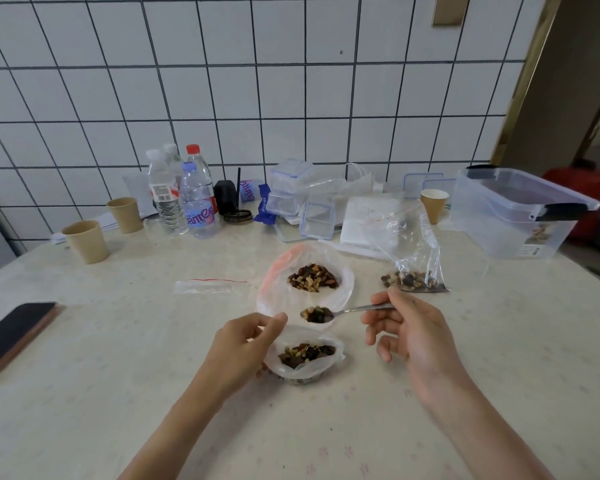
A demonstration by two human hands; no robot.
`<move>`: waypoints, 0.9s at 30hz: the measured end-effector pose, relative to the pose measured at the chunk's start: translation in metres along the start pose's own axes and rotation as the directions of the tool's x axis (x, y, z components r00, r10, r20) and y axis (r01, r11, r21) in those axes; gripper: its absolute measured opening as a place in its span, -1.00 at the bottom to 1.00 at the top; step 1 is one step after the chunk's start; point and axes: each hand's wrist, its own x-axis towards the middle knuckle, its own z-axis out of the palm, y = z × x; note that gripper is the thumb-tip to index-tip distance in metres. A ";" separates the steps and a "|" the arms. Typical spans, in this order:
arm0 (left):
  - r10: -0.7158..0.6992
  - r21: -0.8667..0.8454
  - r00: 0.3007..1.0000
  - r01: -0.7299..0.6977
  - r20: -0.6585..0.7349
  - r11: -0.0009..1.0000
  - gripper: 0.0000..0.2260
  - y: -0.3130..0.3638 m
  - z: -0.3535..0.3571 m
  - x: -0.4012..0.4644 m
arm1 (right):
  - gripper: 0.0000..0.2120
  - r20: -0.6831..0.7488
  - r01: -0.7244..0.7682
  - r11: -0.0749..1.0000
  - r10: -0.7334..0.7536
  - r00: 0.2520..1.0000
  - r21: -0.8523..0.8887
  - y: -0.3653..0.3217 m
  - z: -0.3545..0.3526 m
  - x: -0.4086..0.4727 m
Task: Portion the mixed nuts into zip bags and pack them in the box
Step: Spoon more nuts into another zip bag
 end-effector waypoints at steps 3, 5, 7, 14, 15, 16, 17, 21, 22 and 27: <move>-0.035 -0.058 0.999 0.036 0.017 0.998 -0.80 0.005 0.003 -0.002 | -0.69 0.029 -0.041 0.999 0.041 0.999 -0.011 0.006 -0.001 -0.012; -0.004 -0.044 1.000 0.004 0.000 0.999 -0.81 0.010 0.005 -0.002 | -0.69 0.033 -0.057 0.998 0.059 0.998 -0.041 0.009 -0.002 -0.018; 0.027 -0.019 1.000 -0.027 -0.015 0.999 -0.80 0.015 0.005 -0.001 | -0.69 0.037 -0.046 0.996 0.049 0.998 -0.077 0.011 -0.001 -0.021; 0.048 -0.001 0.998 -0.049 -0.033 0.999 -0.82 0.018 0.005 0.001 | -0.70 0.299 0.287 0.903 -0.191 0.935 -0.320 0.007 0.012 -0.033; 0.050 -0.001 0.998 -0.050 -0.034 0.999 -0.82 0.017 0.004 0.001 | -0.71 0.371 0.363 0.851 -0.220 0.902 -0.379 0.006 0.013 -0.035; 0.053 0.001 0.998 -0.053 -0.037 0.999 -0.82 0.016 0.003 0.001 | -0.72 0.447 0.451 0.776 -0.246 0.860 -0.441 0.006 0.011 -0.036; 0.057 0.012 0.997 -0.057 -0.043 0.998 -0.82 0.015 0.002 0.001 | -0.72 0.525 0.543 0.679 -0.265 0.809 -0.494 0.005 0.010 -0.036; 0.086 0.030 0.994 -0.084 -0.061 0.996 -0.83 0.007 0.001 0.004 | -0.69 0.654 0.702 0.494 -0.304 0.693 -0.513 0.000 0.006 -0.033; 0.090 0.022 0.994 -0.089 -0.063 0.996 -0.84 0.005 0.000 0.005 | -0.70 0.611 0.663 0.570 -0.322 0.723 -0.485 -0.001 0.005 -0.032; 0.060 -0.089 0.993 -0.068 -0.097 0.994 -0.86 -0.009 0.003 0.006 | -0.72 0.188 0.375 0.876 -0.331 0.925 -0.302 -0.004 0.008 -0.005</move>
